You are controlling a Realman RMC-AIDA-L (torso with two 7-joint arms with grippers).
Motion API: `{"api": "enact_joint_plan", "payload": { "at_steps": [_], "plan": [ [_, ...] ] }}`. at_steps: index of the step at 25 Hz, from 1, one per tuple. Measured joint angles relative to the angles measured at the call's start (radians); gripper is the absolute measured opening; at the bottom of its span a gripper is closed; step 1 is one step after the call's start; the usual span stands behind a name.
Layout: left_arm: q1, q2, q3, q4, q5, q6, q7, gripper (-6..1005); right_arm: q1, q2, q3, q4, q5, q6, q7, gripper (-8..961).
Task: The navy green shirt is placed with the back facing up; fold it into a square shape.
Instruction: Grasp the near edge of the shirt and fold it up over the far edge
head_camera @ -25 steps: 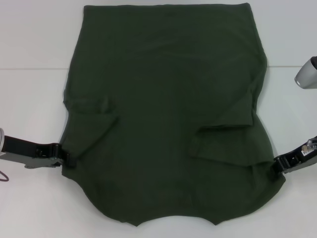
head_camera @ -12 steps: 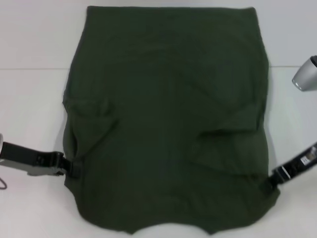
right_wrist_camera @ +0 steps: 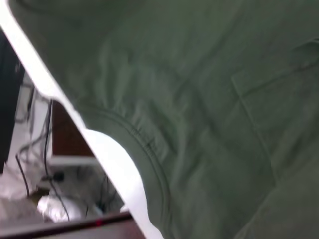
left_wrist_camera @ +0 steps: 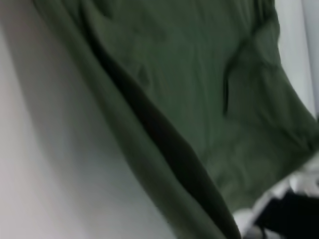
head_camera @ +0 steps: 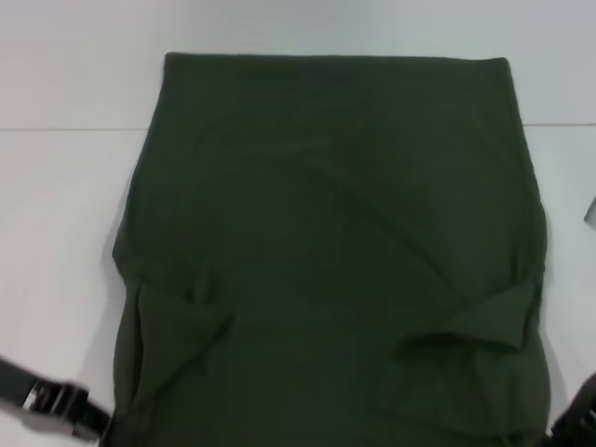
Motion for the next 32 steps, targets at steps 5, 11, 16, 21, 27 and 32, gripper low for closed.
{"api": "enact_joint_plan", "payload": {
  "at_steps": [5,11,16,21,27,32],
  "plan": [
    [0.007,-0.006,0.017,-0.009,0.03,0.062,0.008,32,-0.013,-0.004,-0.027,0.008,0.003,0.002,-0.011,47],
    [0.004,0.001,-0.085,-0.012,-0.038,0.04,0.03,32,-0.019,0.002,0.111,0.005,0.024,0.038,-0.021,48],
    [0.024,0.005,-0.217,-0.032,-0.148,-0.074,0.042,32,-0.071,-0.004,0.304,0.017,0.113,0.114,-0.021,49],
    [0.065,-0.004,-0.271,-0.052,-0.286,-0.22,0.054,32,-0.152,-0.024,0.406,0.063,0.292,0.2,-0.047,50],
    [0.118,-0.03,-0.289,-0.084,-0.515,-0.345,0.103,32,-0.223,-0.02,0.423,0.147,0.46,0.36,-0.139,51],
    [0.123,-0.041,-0.289,-0.101,-0.618,-0.403,0.118,32,-0.233,-0.017,0.443,0.165,0.518,0.409,-0.198,51]
  ]
}}
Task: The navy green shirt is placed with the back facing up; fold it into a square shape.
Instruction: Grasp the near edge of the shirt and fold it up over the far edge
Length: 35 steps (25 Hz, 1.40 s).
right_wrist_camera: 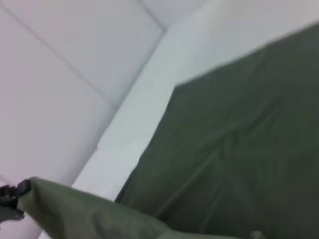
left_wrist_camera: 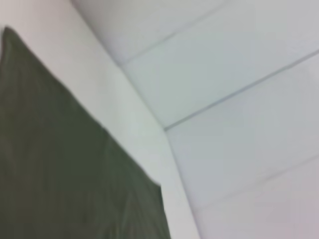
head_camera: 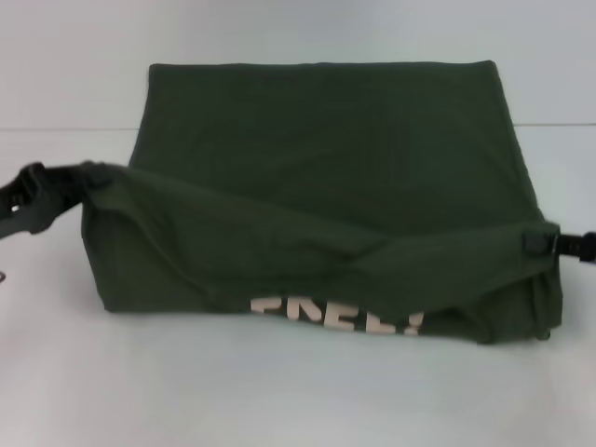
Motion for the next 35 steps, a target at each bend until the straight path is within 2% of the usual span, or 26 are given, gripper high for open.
{"api": "enact_joint_plan", "payload": {
  "at_steps": [6,11,19,20,21,28,35],
  "plan": [
    [-0.02,-0.018,0.012,-0.029,-0.058,-0.088,0.049,32,0.0,0.024,0.021,0.006,0.071,0.096,-0.078,52],
    [-0.051,-0.054,0.007,-0.049,-0.11,-0.188,0.147,31,0.014,0.063,0.02,-0.001,0.082,0.248,-0.13,53],
    [-0.087,-0.087,0.014,-0.058,-0.157,-0.304,0.266,31,0.065,0.083,0.004,0.019,0.101,0.413,-0.182,54],
    [-0.092,-0.096,0.013,-0.058,-0.159,-0.327,0.29,32,0.074,0.088,0.003,0.028,0.101,0.442,-0.195,54],
    [-0.109,-0.119,0.013,-0.058,-0.172,-0.384,0.362,32,0.083,0.091,0.003,0.039,0.102,0.472,-0.209,54],
    [-0.147,-0.173,0.014,-0.063,-0.234,-0.509,0.559,32,0.155,0.092,-0.017,0.148,0.105,0.659,-0.296,55],
    [-0.177,-0.18,0.015,-0.141,-0.284,-0.608,0.72,35,0.192,0.096,-0.053,0.199,0.119,0.797,-0.314,57]
  ]
}}
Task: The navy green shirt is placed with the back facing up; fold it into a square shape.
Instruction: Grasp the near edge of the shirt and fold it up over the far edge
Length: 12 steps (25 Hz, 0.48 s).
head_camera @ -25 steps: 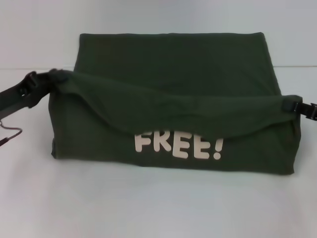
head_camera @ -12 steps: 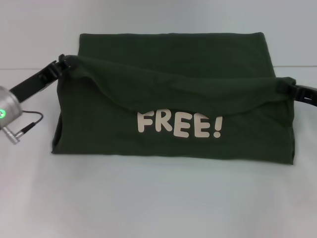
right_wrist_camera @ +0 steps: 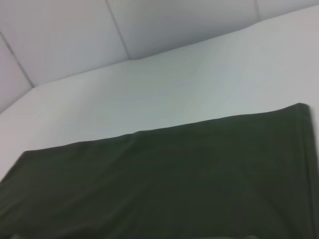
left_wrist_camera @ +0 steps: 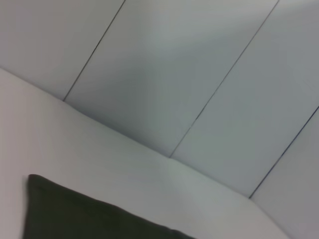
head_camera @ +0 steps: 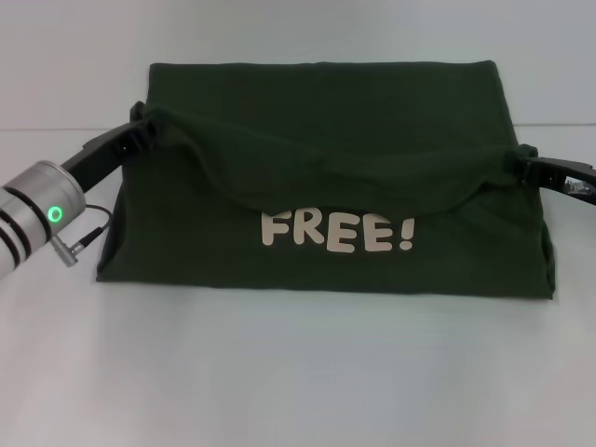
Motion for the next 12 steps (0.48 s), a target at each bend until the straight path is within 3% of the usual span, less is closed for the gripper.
{"api": "enact_joint_plan", "payload": {
  "at_steps": [10,12],
  "plan": [
    [-0.019,-0.003,-0.008,-0.123,-0.172,-0.114,0.301,80,0.009,0.001,-0.028,0.069,0.16,0.049,-0.137,58],
    [-0.019,-0.004,-0.01,-0.137,-0.203,-0.116,0.355,89,0.01,0.001,-0.028,0.078,0.194,0.063,-0.142,98]
  ]
}}
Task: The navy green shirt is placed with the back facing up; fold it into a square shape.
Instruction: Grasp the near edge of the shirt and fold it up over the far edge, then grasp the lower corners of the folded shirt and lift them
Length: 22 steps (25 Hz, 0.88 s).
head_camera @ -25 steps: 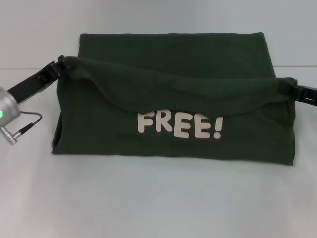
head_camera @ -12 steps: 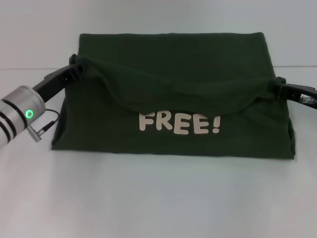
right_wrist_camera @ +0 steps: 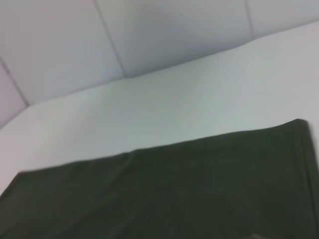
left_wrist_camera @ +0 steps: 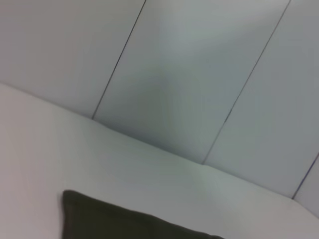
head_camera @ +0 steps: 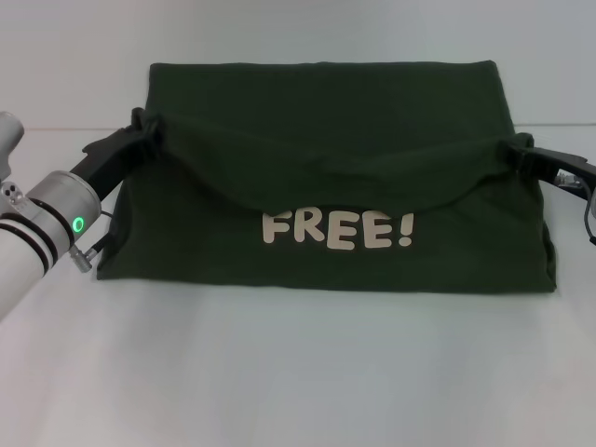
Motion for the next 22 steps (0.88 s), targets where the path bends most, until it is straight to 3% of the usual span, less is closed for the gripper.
{"api": "enact_joint_plan", "payload": {
  "at_steps": [5,9,15,16,19,22],
  "plan": [
    [0.009,-0.004,-0.002,-0.025,-0.082,-0.002,0.075,283,-0.006,-0.003,0.0,0.007,0.033,0.01,0.007,199],
    [0.023,-0.004,-0.003,-0.032,-0.128,0.001,0.078,367,-0.008,-0.005,0.0,0.007,0.036,0.002,0.011,279],
    [0.038,-0.004,0.005,-0.034,-0.132,0.019,0.064,494,0.004,-0.007,-0.001,0.018,0.036,-0.005,0.053,538],
    [0.046,-0.003,0.011,-0.033,-0.127,0.03,0.043,515,0.002,-0.009,-0.002,0.017,0.034,-0.011,0.08,588],
    [0.071,0.007,0.063,-0.002,-0.087,0.048,-0.099,756,-0.025,-0.021,-0.002,-0.001,0.028,-0.062,0.169,739],
    [0.12,0.035,0.208,0.122,0.077,0.097,-0.444,774,-0.081,-0.042,-0.001,-0.043,0.028,-0.176,0.254,817]
  ]
}}
